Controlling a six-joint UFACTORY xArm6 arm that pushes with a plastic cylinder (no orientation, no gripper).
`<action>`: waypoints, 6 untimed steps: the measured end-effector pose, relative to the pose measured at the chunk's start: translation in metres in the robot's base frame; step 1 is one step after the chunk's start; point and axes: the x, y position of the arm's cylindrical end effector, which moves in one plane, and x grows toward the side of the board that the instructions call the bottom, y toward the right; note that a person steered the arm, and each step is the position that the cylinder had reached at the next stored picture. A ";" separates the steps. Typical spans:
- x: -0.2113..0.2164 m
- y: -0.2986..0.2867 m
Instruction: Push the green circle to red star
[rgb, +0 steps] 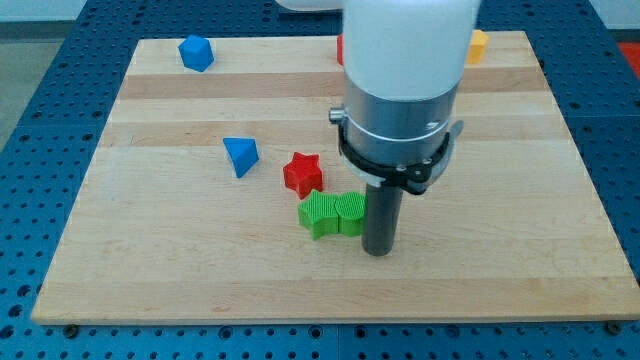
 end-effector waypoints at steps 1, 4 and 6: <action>-0.011 -0.005; -0.028 -0.059; -0.032 -0.038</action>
